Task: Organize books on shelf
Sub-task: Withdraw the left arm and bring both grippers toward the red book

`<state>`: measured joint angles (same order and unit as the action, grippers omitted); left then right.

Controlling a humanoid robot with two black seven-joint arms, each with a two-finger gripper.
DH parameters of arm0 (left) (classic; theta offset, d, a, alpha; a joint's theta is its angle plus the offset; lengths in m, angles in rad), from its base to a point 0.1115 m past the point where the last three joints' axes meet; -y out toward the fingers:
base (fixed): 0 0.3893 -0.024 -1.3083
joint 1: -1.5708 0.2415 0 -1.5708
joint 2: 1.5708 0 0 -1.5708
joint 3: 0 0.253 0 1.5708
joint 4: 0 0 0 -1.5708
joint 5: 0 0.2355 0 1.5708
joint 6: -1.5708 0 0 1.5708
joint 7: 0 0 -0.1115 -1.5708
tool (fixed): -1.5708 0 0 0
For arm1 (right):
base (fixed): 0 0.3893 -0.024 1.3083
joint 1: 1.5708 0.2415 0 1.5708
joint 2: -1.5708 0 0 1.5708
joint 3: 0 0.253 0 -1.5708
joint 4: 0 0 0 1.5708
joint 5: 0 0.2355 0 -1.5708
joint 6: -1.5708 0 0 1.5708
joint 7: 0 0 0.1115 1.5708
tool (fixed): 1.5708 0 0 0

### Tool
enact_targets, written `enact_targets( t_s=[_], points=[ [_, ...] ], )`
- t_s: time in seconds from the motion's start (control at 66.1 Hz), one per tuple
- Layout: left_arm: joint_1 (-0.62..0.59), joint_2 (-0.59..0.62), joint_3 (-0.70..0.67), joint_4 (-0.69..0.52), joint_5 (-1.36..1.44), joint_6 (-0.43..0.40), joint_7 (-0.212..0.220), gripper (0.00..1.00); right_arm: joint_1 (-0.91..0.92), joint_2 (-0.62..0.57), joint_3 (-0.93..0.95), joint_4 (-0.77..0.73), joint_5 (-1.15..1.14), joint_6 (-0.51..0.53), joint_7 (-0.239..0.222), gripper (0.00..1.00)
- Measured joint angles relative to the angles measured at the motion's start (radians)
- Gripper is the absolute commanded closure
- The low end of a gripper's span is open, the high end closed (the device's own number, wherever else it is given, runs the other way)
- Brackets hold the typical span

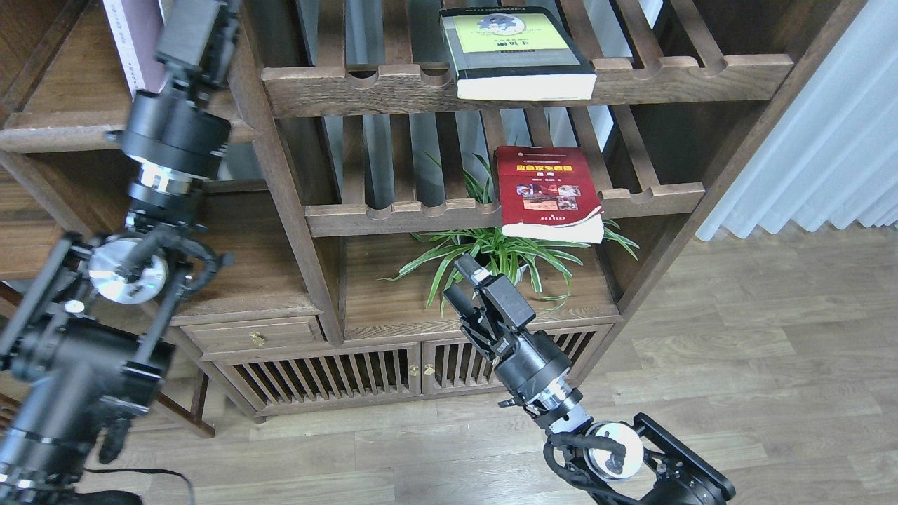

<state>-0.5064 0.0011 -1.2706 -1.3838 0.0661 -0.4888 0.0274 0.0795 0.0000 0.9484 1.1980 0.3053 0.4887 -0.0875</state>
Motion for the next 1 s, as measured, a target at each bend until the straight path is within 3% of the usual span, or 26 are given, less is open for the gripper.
enact_targets(
  t_s=[0.212,0.56,0.787,0.999],
  points=[
    [0.175,-0.001,0.103,0.002,0.002,0.000,0.001,0.44,-0.002,0.000,0.022,-0.001,0.000,0.000,0.000,0.02],
    [0.317,-0.001,0.163,0.019,0.006,0.000,0.002,0.34,-0.023,0.000,0.102,-0.014,0.002,0.000,0.000,0.02],
    [0.348,-0.001,0.166,0.050,0.004,0.000,-0.002,0.22,-0.013,0.000,0.184,-0.040,0.036,-0.001,0.000,0.02],
    [0.348,-0.001,0.166,0.078,0.002,0.000,-0.011,0.14,0.021,0.000,0.264,-0.097,0.056,-0.128,0.000,0.02]
  ],
)
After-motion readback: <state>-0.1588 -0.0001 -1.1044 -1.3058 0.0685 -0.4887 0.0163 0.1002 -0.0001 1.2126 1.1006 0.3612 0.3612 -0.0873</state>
